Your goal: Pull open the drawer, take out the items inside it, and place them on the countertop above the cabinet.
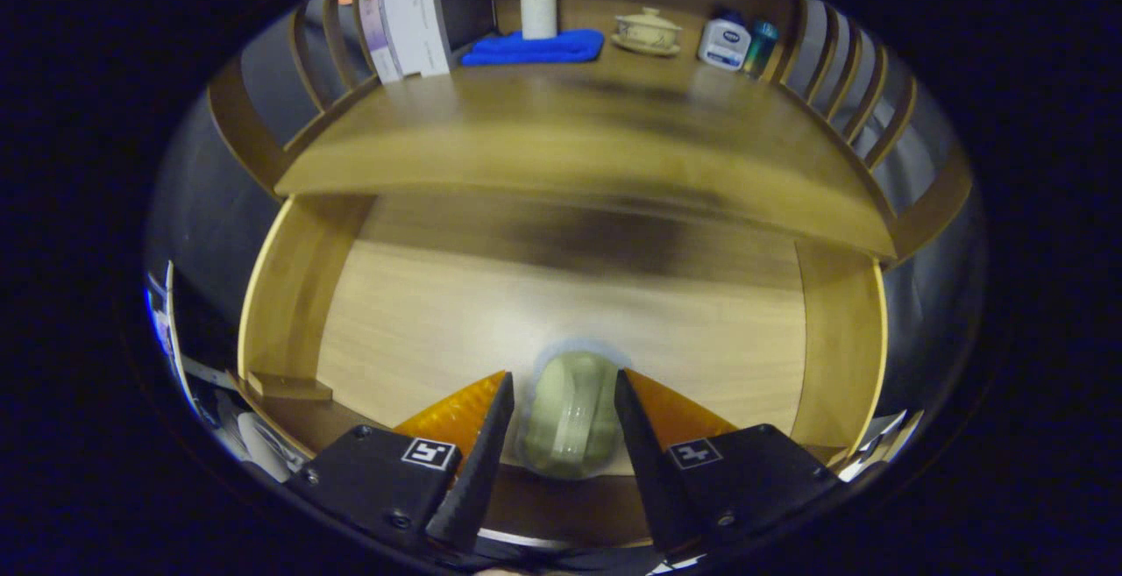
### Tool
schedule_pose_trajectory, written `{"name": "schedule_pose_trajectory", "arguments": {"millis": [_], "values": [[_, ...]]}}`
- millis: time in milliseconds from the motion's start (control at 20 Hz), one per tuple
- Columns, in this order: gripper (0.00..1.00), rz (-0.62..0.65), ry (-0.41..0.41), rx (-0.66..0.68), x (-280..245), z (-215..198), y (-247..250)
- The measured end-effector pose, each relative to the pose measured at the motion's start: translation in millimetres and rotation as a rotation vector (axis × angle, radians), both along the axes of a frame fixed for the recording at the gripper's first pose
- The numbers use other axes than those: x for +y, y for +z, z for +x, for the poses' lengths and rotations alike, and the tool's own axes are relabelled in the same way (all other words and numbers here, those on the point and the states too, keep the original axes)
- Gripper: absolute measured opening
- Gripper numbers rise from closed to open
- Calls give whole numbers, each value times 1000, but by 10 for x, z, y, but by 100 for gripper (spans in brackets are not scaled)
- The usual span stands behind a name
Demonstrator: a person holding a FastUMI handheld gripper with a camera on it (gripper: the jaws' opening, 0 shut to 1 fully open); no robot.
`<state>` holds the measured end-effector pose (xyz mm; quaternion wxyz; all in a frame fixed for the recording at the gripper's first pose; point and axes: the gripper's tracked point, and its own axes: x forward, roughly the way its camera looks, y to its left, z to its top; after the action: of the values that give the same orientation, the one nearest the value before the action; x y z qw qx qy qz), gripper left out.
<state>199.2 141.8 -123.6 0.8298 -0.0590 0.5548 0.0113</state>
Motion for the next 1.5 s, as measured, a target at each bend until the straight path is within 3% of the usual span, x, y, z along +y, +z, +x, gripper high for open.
{"name": "schedule_pose_trajectory", "arguments": {"millis": [250,350,500,600,900,1500], "values": [[65,0,-39,62,-43,-66,-169],[53,22,-68,84,-21,-84,-212],[26,8,-60,62,-94,-38,-210],[21,19,-57,62,-93,-53,-226],[19,44,-57,9,-160,26,77],[19,79,-56,-192,-350,443,1339]]}}
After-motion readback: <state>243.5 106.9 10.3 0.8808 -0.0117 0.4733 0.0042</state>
